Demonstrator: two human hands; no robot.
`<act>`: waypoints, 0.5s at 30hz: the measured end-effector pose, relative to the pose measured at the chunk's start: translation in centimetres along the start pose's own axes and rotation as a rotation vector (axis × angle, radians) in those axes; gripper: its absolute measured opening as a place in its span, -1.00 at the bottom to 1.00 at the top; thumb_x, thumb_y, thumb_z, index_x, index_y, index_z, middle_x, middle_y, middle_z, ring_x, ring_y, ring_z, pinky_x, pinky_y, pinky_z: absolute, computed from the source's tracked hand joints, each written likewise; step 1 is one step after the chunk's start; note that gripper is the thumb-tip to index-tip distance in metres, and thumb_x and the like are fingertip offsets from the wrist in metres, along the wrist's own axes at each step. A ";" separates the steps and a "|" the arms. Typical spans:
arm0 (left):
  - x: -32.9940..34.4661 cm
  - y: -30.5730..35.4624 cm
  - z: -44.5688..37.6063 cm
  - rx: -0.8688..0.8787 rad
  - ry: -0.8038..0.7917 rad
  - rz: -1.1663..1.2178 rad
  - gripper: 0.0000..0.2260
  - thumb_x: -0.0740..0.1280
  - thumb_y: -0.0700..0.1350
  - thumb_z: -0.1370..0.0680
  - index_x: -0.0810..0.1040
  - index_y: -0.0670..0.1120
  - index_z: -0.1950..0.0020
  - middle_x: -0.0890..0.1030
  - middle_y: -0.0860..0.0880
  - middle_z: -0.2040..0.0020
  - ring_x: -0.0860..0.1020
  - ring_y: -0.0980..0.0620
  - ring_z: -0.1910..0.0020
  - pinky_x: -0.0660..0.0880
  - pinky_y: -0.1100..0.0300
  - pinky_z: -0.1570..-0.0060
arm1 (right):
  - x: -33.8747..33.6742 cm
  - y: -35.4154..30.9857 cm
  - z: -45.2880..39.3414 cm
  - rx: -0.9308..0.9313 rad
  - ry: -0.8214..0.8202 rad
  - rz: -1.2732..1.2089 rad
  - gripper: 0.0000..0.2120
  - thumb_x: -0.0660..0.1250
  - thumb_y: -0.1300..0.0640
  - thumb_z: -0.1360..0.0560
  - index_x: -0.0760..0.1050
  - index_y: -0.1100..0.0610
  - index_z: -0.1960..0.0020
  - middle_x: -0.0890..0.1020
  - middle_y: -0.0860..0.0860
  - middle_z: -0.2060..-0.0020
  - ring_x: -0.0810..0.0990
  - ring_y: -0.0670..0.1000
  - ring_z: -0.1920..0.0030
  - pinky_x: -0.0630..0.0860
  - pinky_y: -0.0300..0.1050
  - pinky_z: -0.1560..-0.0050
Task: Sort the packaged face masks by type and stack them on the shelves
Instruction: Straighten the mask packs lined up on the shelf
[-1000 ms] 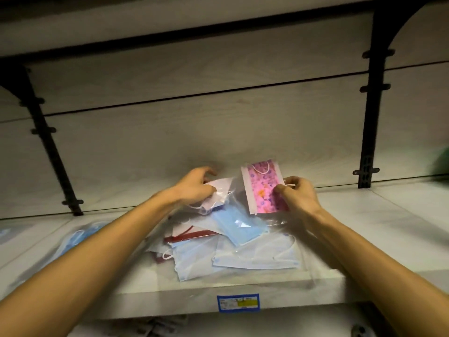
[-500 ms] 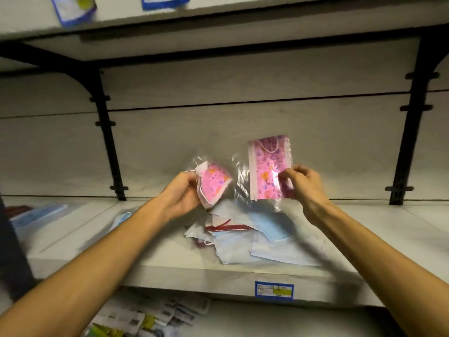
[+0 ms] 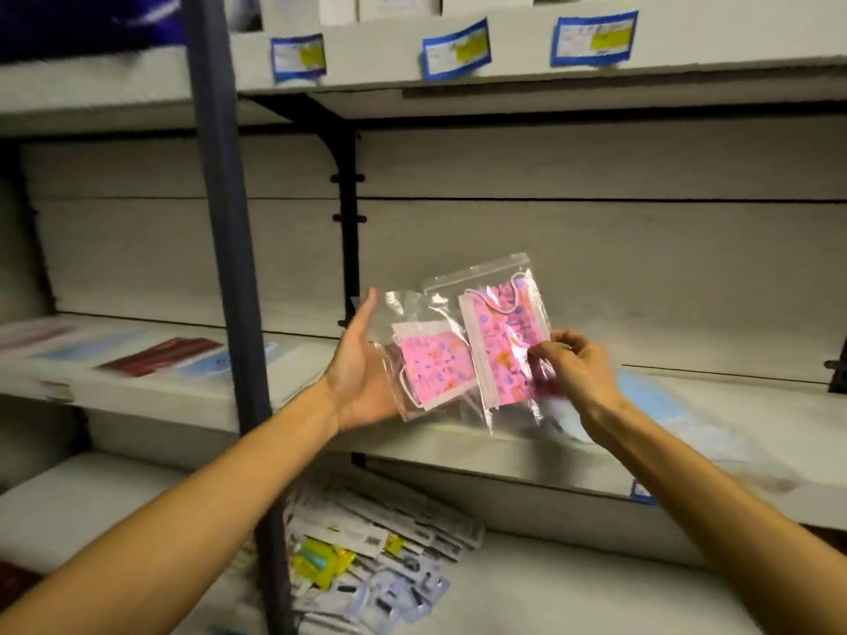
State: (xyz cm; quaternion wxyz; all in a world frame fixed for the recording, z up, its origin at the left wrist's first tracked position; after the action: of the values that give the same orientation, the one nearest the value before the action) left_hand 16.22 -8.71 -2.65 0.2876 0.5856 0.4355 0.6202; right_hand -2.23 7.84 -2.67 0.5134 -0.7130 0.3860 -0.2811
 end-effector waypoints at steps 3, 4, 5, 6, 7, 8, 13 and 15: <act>-1.9 1.4 5.1 -0.008 0.007 0.033 -0.15 0.15 0.53 -0.46 0.47 -0.06 -0.49 0.44 -0.26 -0.48 0.41 -0.26 -0.47 0.31 -0.19 -0.45 | 4.7 0.0 2.6 -0.016 -0.018 -0.013 -0.95 0.36 0.30 -0.50 0.53 0.19 0.07 0.67 0.05 0.28 0.65 -0.02 0.43 0.61 -0.09 0.41; -2.7 1.7 6.8 -0.012 0.022 0.037 -0.12 0.23 0.52 -0.42 0.42 -0.07 -0.53 0.40 -0.25 -0.51 0.35 -0.23 -0.50 0.24 -0.16 -0.50 | 6.4 0.0 3.5 -0.015 -0.010 -0.017 -0.94 0.37 0.29 -0.50 0.52 0.18 0.08 0.67 0.07 0.26 0.65 0.00 0.42 0.62 -0.07 0.42; -3.5 2.0 8.4 -0.020 0.037 0.037 -0.08 0.31 0.50 -0.38 0.37 -0.07 -0.56 0.36 -0.22 -0.53 0.30 -0.20 -0.52 0.14 -0.12 -0.55 | 8.1 0.1 4.4 -0.012 -0.002 -0.012 -0.94 0.39 0.27 -0.51 0.51 0.17 0.07 0.66 0.10 0.23 0.65 0.03 0.41 0.63 -0.04 0.41; -4.5 2.2 9.9 -0.040 0.054 0.043 -0.05 0.39 0.45 -0.35 0.34 -0.10 -0.57 0.38 -0.20 -0.48 0.30 -0.18 -0.48 0.06 -0.08 -0.56 | 9.8 0.3 5.3 -0.005 -0.003 -0.004 -0.93 0.40 0.24 -0.51 0.51 0.18 0.06 0.65 0.13 0.19 0.65 0.06 0.37 0.64 -0.01 0.40; -5.5 2.5 11.5 -0.059 0.080 0.033 -0.08 0.43 0.39 -0.35 0.38 -0.14 -0.55 0.42 -0.23 -0.42 0.33 -0.20 -0.43 0.06 -0.05 -0.56 | 11.8 0.5 6.1 0.016 -0.024 -0.005 -0.92 0.41 0.23 -0.51 0.51 0.19 0.05 0.65 0.15 0.17 0.65 0.09 0.34 0.64 -0.01 0.38; -6.6 2.8 12.9 -0.064 0.109 0.008 -0.21 0.43 0.32 -0.39 0.50 -0.17 -0.46 0.50 -0.22 -0.32 0.43 -0.20 -0.35 0.16 -0.01 -0.52 | 13.8 0.8 6.8 0.049 -0.066 -0.012 -0.92 0.41 0.22 -0.51 0.51 0.18 0.07 0.65 0.16 0.17 0.63 0.10 0.32 0.63 -0.02 0.34; -13.6 5.1 19.2 -0.020 0.282 -0.116 -0.73 0.40 -0.10 -0.40 0.65 -0.15 -0.05 0.63 -0.12 0.09 0.63 -0.10 0.12 0.57 0.10 0.02 | 23.9 1.5 10.0 0.209 -0.228 -0.062 -0.91 0.40 0.26 -0.51 0.49 0.23 0.06 0.64 0.21 0.21 0.60 0.11 0.34 0.54 -0.09 0.30; -16.8 6.1 21.4 -0.016 0.338 -0.149 -0.85 0.39 -0.16 -0.37 0.67 -0.15 0.10 0.64 -0.08 0.21 0.64 -0.06 0.23 0.59 0.14 0.15 | 27.7 1.4 11.0 0.194 -0.248 -0.072 -0.88 0.41 0.26 -0.52 0.48 0.23 -0.01 0.65 0.15 0.23 0.63 -0.03 0.45 0.51 -0.23 0.48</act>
State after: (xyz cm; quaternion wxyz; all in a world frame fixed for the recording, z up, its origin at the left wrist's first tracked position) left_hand 40.51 -21.68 -6.72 0.2602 0.4369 0.5151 0.6900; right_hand 21.20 -9.99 -7.36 0.6133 -0.7027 0.2647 -0.2451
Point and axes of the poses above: each hand's wrist, its own z-axis away from the middle knuckle, its own x-axis out of the palm, y = z × x, the point moved 5 cm from there along -z, towards the middle knuckle
